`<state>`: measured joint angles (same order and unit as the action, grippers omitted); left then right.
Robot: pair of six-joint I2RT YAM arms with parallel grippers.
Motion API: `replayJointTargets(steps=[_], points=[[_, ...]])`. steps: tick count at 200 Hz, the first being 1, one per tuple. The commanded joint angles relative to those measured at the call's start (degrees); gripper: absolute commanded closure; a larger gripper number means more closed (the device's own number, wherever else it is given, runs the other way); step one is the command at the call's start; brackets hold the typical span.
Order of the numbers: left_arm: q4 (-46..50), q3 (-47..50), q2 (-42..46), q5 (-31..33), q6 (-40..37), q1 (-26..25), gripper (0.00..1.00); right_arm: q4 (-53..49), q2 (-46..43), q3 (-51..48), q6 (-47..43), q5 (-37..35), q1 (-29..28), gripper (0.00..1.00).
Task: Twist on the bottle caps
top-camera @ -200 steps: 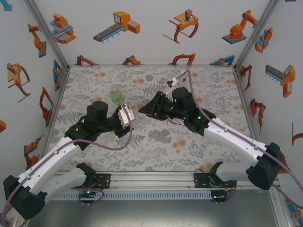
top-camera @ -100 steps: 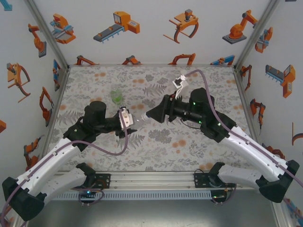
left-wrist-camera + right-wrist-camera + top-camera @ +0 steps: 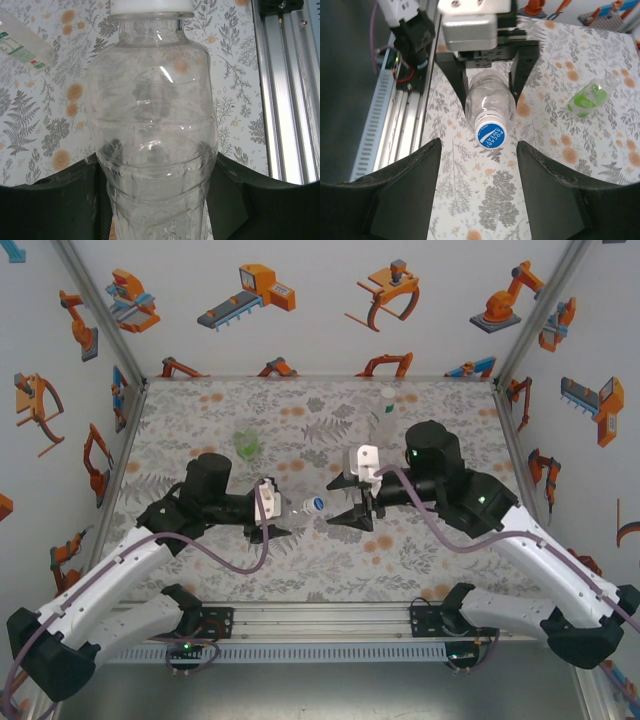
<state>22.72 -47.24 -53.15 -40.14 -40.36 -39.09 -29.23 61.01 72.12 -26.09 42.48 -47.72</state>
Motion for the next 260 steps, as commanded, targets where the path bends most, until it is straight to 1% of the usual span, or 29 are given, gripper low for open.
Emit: replayJointTargets(steps=[1, 57, 117, 167, 233, 260], points=[[1.74, -2.11, -0.52, -2.37, -1.25, -0.32, 1.00, -2.04, 1.62, 1.27, -10.12, 4.40, -0.43, 0.42], [1.71, -2.41, -1.44, -2.54, -0.63, -0.42, 1.00, 1.19, 3.21, -0.66, -10.04, 0.11, -1.91, 0.43], [1.71, -2.46, -1.26, -2.59, -0.68, -0.39, 1.00, 1.02, 4.99, -0.53, -10.04, -1.05, -2.55, 0.52], [1.71, -2.50, -1.24, -2.79, -0.60, -0.52, 1.00, 0.67, 5.29, -0.18, -10.05, -2.21, -2.80, 0.57], [1.71, -2.59, -1.20, -3.12, -0.49, -0.60, 1.00, 0.25, 5.83, 0.13, -10.12, -3.77, -2.87, 0.57], [1.71, -2.58, -1.12, -3.18, -0.51, -0.68, 1.00, 0.71, 6.04, 0.13, -10.12, -3.65, -2.90, 0.60]])
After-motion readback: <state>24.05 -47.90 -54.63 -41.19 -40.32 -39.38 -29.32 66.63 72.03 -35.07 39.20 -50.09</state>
